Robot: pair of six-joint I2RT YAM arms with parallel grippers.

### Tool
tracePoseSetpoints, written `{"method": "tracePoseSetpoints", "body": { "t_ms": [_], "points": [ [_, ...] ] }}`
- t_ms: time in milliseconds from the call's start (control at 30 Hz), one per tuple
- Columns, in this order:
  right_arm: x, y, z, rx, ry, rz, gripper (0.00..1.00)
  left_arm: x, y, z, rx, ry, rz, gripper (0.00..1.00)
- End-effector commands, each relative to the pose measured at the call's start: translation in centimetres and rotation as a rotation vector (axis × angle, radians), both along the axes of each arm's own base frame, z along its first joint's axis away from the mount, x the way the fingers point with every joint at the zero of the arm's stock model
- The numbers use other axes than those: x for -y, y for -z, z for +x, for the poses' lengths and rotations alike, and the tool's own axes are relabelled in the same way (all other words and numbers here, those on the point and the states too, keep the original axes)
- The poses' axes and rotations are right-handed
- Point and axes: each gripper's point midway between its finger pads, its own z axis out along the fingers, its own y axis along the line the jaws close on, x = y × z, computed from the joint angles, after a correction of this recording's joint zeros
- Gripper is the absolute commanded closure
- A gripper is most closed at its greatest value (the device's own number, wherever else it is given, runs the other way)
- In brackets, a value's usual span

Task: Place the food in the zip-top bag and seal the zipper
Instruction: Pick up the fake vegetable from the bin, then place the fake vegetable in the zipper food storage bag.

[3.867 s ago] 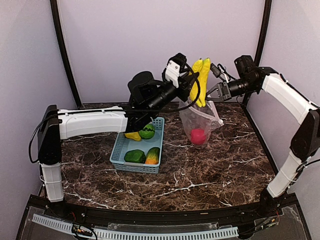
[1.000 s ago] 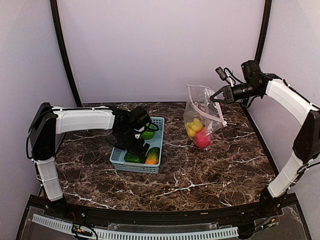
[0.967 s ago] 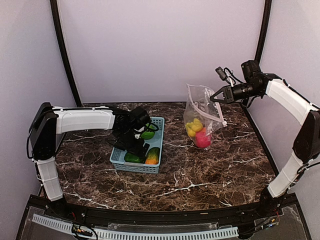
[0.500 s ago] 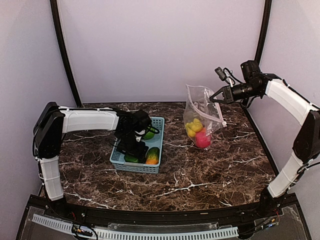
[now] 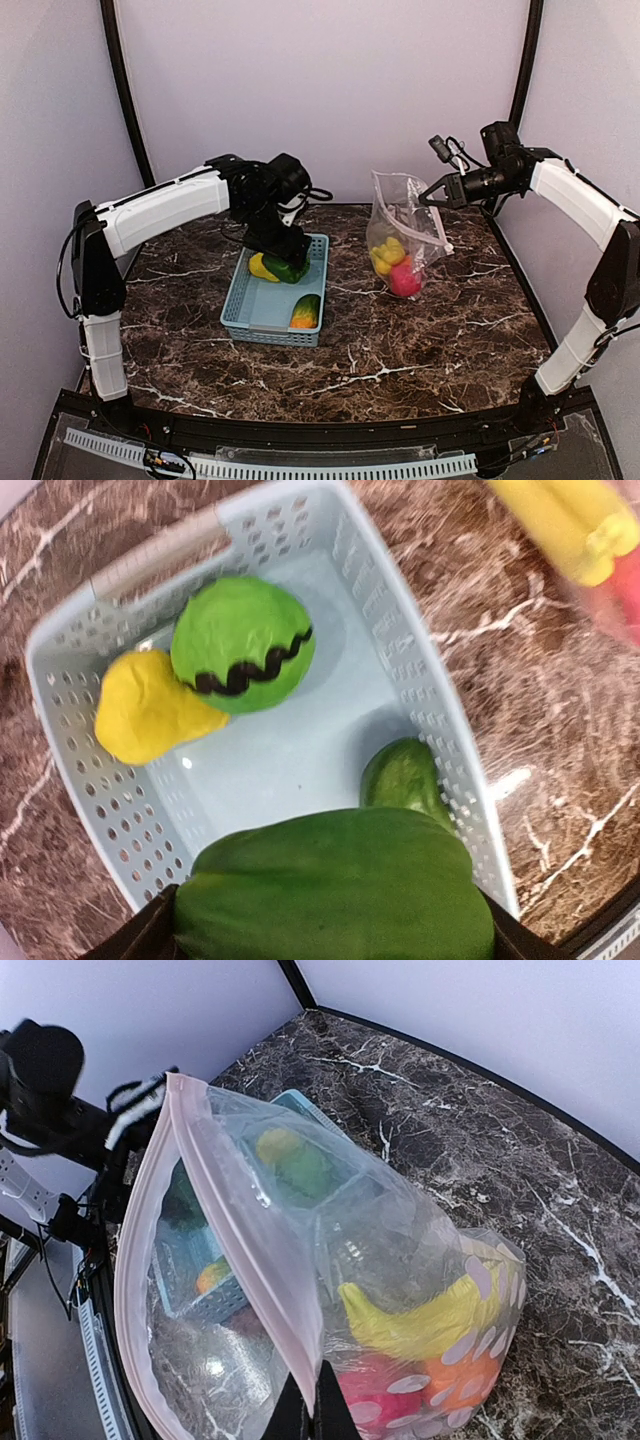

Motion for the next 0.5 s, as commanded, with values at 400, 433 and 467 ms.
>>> {"method": "tracePoseSetpoints", "body": {
  "t_ms": [400, 433, 467],
  "points": [
    [-2.3, -2.3, -0.7, 0.042, -0.061, -0.048, 1.00, 19.1, -26.2, -6.5, 0.777, 0.669, -0.832, 0.31],
    [-2.4, -2.4, -0.8, 0.039, -0.066, -0.051, 1.00, 19.5, -26.9, -6.4, 0.791, 0.652, -0.865, 0.31],
    [-2.5, -2.5, -0.9, 0.037, -0.069, -0.053, 1.00, 19.9, -26.8, -5.7, 0.794, 0.617, -0.868, 0.31]
  ]
}}
